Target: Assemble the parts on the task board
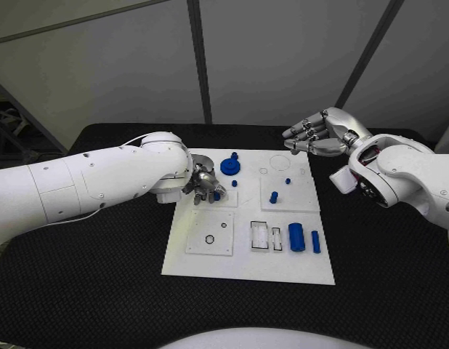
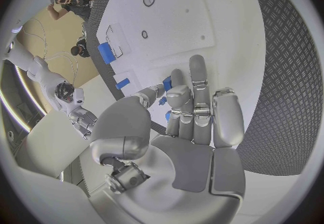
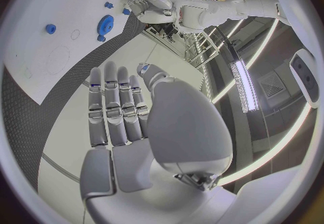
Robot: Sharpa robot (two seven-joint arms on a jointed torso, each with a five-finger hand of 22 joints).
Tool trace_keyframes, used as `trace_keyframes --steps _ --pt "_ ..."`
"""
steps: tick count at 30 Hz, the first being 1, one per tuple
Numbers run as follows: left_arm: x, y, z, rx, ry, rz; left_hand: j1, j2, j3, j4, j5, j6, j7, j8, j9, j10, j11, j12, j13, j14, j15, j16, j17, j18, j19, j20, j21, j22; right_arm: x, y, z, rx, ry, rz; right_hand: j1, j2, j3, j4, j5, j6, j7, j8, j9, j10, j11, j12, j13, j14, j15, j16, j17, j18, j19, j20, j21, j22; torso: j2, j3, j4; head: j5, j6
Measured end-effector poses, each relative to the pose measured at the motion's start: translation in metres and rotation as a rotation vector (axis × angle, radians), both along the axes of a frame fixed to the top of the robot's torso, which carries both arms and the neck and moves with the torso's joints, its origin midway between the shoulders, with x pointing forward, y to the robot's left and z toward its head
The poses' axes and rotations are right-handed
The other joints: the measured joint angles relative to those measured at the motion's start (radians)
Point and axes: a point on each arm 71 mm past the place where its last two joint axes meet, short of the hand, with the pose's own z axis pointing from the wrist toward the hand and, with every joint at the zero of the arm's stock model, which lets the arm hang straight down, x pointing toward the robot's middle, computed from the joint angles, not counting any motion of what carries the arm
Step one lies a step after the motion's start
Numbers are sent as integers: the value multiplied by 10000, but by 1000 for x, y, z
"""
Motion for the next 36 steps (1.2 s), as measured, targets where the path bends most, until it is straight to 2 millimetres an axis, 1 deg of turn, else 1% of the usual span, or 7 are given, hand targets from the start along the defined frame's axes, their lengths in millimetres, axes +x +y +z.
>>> trace_keyframes --steps 12,17,20,22,27,33,36 --pt "-2 7 1 3 2 76 0 0 -271 94 -1 36 -36 0 -69 0 1 38 -8 0 0 0 19 0 0 0 0 -9 0 -1 0 -13 23 -9 -38 -38 0 0 0 0 0 -19 0 0 0 0 1 0 0 0 0 0 0 0 -37 -12 -2 0 0 6 5" --pt "-2 11 3 -40 -20 115 3 -3 -604 154 -1 36 -36 -1 -141 -6 6 -166 -267 0 0 -37 31 0 -1 0 -78 -173 0 -1 0 -18 30 -15 -69 -66 0 0 47 0 0 -42 0 -36 36 0 1 -36 36 -42 0 -1 0 0 -37 -23 -2 -1 0 5 8" --pt "-1 13 10 -189 -132 200 82 -85 -831 164 -1 -22 22 0 -174 -97 21 -274 -420 0 0 -37 42 0 -1 0 -156 -220 0 -1 0 -21 33 -22 -148 -41 0 0 48 -36 36 -42 0 -36 36 0 -9 -36 36 -41 0 -1 -1 0 -81 -38 -2 -3 -2 4 13" --pt "1 13 16 -317 -216 247 80 -216 -1005 196 -1 -22 21 52 -194 -97 21 -274 -466 0 0 -37 55 0 -1 0 -156 -220 1 -1 -1 -25 35 -32 -157 -49 0 0 48 -36 36 -42 0 -36 36 0 -9 -36 36 -41 0 -1 0 0 -81 -38 -1 -4 -5 2 18" --pt "5 14 29 -675 -437 407 122 -256 -1475 355 -1 -21 21 118 -242 -97 21 -274 -505 0 0 -78 69 1 -1 0 -156 -220 1 -1 -1 -30 38 -45 -156 -50 0 0 48 -36 36 -42 0 -36 36 -40 -8 -36 36 -73 0 0 0 0 -116 -53 1 -4 -8 6 29" --pt "8 22 38 -988 -593 712 226 -359 -1753 437 -1 -57 57 125 -288 -176 32 -389 -635 0 0 -78 84 0 -40 39 -264 -295 2 -2 -1 -34 41 -58 -156 -50 0 0 48 -36 36 -42 0 -71 71 -40 -8 -36 36 -88 0 0 -1 -1 -119 -52 4 -1 -8 17 23" --pt "10 27 43 -1115 -668 880 581 -331 -1967 410 -1 -242 92 125 -361 -427 90 -744 -1021 -1 0 -91 101 -3 -184 34 -391 -425 2 -2 -1 -37 43 -64 -156 -50 0 0 48 -36 36 -42 0 -71 71 -39 -7 -36 36 -87 0 0 -1 -1 -119 -52 3 -1 -5 17 34"
